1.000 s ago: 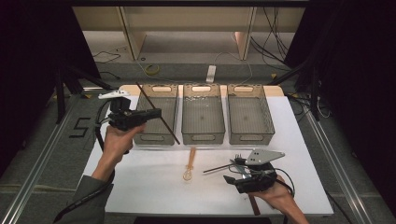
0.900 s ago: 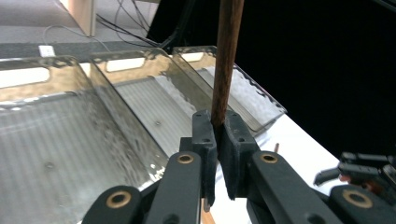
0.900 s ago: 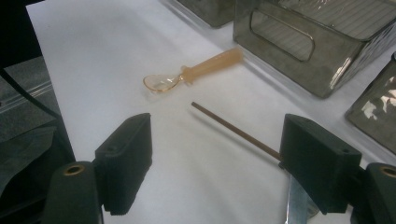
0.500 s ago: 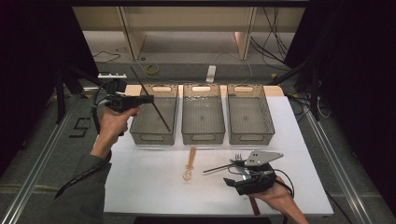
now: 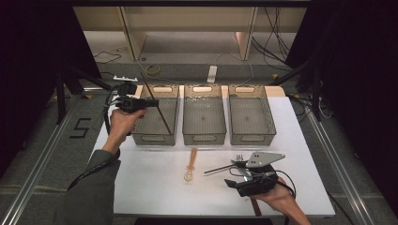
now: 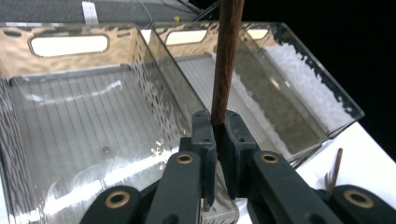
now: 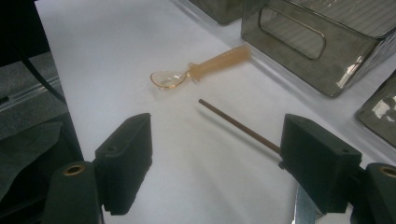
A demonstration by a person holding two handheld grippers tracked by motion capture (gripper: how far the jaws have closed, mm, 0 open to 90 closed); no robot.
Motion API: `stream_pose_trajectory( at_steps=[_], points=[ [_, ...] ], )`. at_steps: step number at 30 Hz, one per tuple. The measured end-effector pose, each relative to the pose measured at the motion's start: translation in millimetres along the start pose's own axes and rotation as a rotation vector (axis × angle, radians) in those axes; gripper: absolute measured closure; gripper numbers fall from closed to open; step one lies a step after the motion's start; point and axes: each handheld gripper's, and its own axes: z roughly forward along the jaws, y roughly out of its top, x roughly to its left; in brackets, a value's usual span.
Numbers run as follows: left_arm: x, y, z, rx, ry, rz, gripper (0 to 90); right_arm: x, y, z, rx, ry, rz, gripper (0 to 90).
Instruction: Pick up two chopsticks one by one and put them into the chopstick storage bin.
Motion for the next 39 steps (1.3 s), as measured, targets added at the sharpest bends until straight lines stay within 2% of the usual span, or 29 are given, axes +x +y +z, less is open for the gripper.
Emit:
stream_pose_trajectory(
  at_steps=[8,13,17,20,22,30,35,36,39],
  points=[
    [4.5,-4.7,14.6,0.036,0.024,-0.013,83.7,0.2,0.3,0.3,0.002,0.001,-0.005,26.1],
    [5.9,-4.7,21.2,0.057,0.024,-0.037,83.6,-0.2,0.1,-0.1,-0.001,0.005,-0.008,26.1],
    [7.4,-5.0,25.6,0.076,0.042,-0.038,83.5,0.7,1.2,-1.2,-0.006,0.003,-0.014,26.1],
    [9.4,-7.1,27.9,0.076,0.047,-0.048,83.4,0.2,1.0,-1.7,-0.007,0.002,-0.013,26.0],
    [10.0,-8.3,29.4,0.074,0.065,-0.045,83.0,0.2,1.1,-1.8,-0.008,0.005,-0.012,26.1],
    [11.2,-8.5,34.4,0.073,0.101,-0.062,68.6,0.4,1.5,-0.7,-0.006,0.010,-0.018,26.1],
    [11.4,-8.5,40.2,0.096,0.169,-0.070,55.6,1.1,2.1,-1.5,-0.011,0.010,-0.019,26.1],
    [12.0,-8.2,40.8,0.100,0.173,-0.071,51.5,0.9,2.2,-1.6,-0.011,0.010,-0.019,26.0],
    [9.9,-7.4,40.8,0.093,0.174,-0.069,46.8,0.8,2.1,-1.7,-0.011,0.010,-0.020,26.1]
  ],
)
